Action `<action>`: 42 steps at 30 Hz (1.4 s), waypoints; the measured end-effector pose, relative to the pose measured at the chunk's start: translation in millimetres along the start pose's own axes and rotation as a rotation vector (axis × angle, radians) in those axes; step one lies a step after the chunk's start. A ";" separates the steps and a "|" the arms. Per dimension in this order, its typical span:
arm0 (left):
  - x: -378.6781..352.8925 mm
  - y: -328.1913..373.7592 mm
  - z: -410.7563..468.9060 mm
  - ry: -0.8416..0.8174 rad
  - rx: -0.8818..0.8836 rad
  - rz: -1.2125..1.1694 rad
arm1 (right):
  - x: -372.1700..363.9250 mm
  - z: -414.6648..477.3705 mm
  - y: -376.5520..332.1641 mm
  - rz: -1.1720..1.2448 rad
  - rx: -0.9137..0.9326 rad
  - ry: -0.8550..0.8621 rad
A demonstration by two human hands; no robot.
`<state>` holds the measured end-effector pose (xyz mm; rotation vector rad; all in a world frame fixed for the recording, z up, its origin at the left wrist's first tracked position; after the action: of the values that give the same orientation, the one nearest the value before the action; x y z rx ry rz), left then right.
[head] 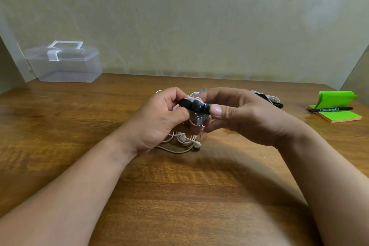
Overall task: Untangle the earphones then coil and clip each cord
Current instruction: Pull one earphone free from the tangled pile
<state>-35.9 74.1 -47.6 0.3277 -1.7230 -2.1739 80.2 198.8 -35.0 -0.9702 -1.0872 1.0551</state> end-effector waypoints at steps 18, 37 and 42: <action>-5.1 -3.1 -0.2 -0.060 0.091 -0.301 | -0.8 10.0 13.4 0.030 0.003 0.085; 0.5 -9.1 4.7 0.036 0.077 -0.253 | 7.7 10.6 21.8 -0.162 -0.021 0.192; 2.8 -15.9 6.8 0.073 0.073 -0.032 | 10.8 8.2 17.0 -0.352 -0.030 0.256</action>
<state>-43.1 82.1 -61.4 0.4508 -1.7721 -2.0975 70.6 213.8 -47.5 -0.8712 -1.0157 0.6122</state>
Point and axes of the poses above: each hand's wrist, its own z-axis towards the middle knuckle, its own x-axis out of the back of the hand, y = z × x, the point moved 6 cm from there along z, towards the middle knuckle, and after that the axes turned 1 degree about x, right-handed, at the moved point
